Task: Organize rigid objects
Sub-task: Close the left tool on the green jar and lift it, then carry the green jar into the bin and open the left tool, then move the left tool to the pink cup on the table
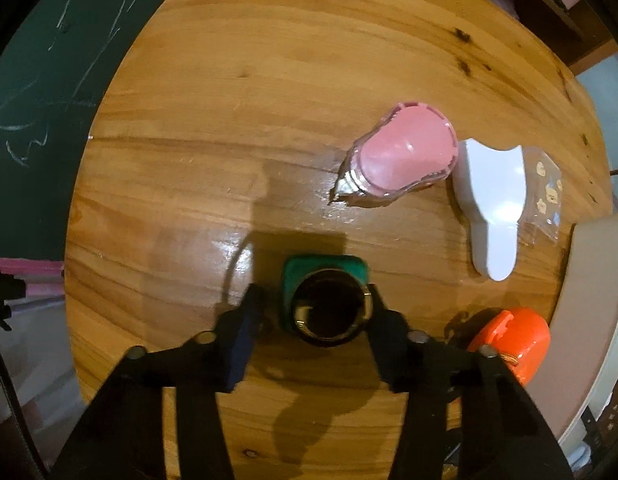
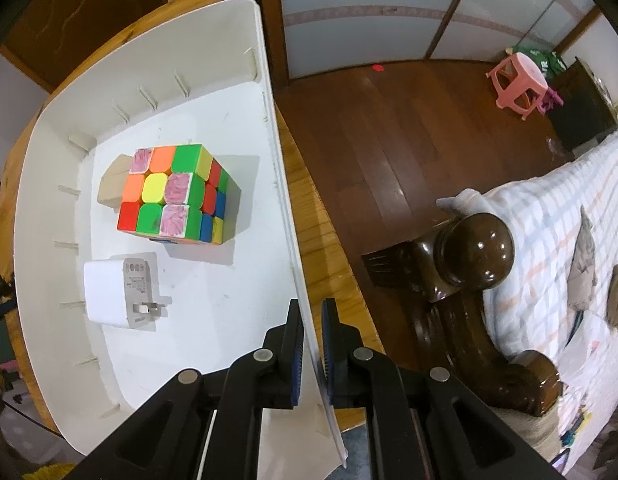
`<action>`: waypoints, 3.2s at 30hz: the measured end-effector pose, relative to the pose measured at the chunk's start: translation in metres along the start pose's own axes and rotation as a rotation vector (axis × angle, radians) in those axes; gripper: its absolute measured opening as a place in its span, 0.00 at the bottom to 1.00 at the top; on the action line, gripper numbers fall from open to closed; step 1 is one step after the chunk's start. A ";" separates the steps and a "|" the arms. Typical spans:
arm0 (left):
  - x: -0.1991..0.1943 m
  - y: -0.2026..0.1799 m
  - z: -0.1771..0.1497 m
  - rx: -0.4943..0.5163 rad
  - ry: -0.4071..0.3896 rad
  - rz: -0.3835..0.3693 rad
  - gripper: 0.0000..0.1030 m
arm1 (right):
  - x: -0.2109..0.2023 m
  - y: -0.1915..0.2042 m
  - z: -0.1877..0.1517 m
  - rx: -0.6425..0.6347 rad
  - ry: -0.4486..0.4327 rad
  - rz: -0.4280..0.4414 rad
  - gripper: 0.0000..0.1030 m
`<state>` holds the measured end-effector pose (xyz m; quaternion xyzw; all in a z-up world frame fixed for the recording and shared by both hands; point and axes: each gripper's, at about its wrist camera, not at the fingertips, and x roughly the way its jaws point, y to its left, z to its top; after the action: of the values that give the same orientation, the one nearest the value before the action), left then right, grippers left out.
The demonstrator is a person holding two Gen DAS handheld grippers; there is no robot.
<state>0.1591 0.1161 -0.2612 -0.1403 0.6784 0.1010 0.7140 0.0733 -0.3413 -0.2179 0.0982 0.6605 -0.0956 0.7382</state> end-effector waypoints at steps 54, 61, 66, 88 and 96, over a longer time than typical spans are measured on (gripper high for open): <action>-0.030 -0.296 -0.211 0.924 0.177 -0.005 0.42 | 0.001 -0.007 -0.006 -0.117 -0.043 0.116 0.04; -0.005 -0.294 -0.217 0.884 0.213 0.077 0.43 | 0.001 -0.005 -0.007 -0.169 -0.038 0.120 0.03; -0.009 -0.296 -0.221 0.865 0.181 0.087 0.73 | 0.000 -0.005 -0.006 -0.191 -0.035 0.123 0.03; -0.106 -0.243 -0.205 0.750 -0.045 0.044 0.79 | 0.001 -0.005 -0.003 -0.155 -0.018 0.123 0.03; -0.146 -0.215 -0.192 0.713 -0.154 0.049 0.79 | 0.001 -0.007 -0.003 -0.118 -0.020 0.120 0.03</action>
<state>0.0422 -0.1437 -0.1101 0.1416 0.6186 -0.1145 0.7643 0.0683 -0.3476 -0.2195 0.0928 0.6505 -0.0132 0.7537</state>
